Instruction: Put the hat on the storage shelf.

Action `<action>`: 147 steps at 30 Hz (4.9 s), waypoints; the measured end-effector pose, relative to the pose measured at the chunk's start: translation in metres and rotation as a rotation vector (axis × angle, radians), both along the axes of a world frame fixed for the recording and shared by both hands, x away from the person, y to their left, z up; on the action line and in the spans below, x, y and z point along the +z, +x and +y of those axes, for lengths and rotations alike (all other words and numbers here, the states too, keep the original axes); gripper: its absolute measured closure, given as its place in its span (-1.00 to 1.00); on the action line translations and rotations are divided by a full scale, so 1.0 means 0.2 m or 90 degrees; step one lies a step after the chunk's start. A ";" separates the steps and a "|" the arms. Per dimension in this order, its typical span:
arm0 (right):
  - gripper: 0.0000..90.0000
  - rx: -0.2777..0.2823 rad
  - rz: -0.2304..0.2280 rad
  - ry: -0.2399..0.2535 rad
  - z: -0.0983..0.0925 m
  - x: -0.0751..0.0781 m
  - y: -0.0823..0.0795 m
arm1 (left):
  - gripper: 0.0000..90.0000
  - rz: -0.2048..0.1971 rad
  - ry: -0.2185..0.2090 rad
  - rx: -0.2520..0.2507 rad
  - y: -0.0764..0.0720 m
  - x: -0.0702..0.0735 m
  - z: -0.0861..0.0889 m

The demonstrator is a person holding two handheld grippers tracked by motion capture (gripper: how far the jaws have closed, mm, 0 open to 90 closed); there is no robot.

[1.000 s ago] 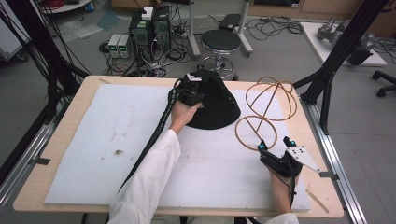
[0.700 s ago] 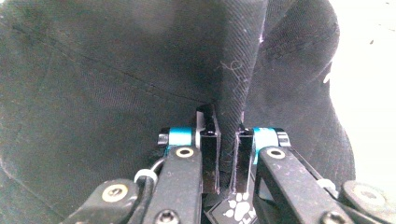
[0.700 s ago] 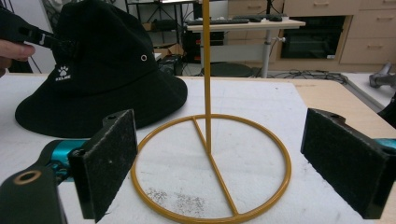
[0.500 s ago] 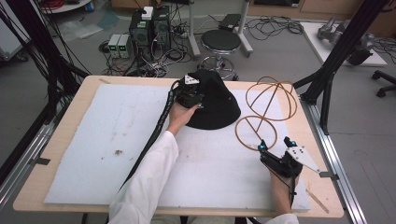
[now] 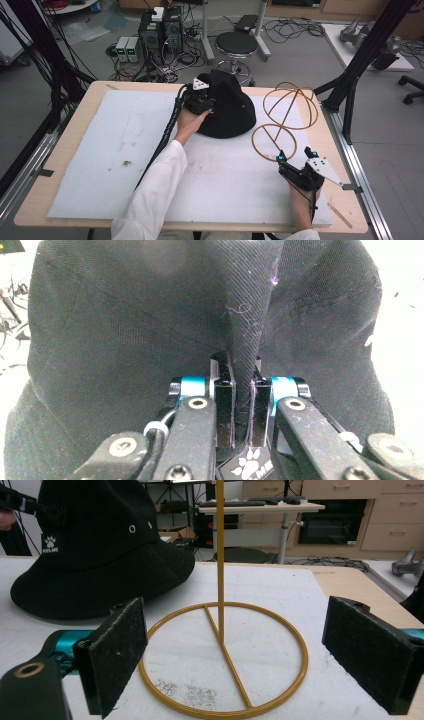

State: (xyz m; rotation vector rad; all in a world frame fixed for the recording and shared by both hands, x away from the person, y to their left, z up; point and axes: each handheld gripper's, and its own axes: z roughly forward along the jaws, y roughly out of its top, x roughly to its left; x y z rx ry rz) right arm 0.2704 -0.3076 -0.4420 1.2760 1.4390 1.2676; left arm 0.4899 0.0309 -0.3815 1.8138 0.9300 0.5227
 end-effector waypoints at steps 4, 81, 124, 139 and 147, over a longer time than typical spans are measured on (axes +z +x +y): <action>-0.77 -0.003 -0.003 0.002 0.00 0.00 0.00 | 0.90 -0.017 -0.017 0.000 -0.02 0.05 0.02; -0.77 -0.011 -0.009 0.018 -0.02 0.00 -0.06 | 0.89 -0.251 -0.313 -0.231 -0.41 0.89 -0.30; -0.77 0.006 -0.017 0.006 -0.01 0.01 -0.06 | 0.88 -0.094 -0.169 -0.300 -0.33 0.70 -0.75; -0.77 0.008 -0.017 0.001 0.00 0.01 -0.06 | 0.88 -0.080 -0.184 -0.305 -0.35 0.59 -0.74; -0.77 0.008 -0.016 0.001 0.00 0.01 -0.06 | 0.38 -0.066 -0.195 -0.303 -0.34 0.54 -0.74</action>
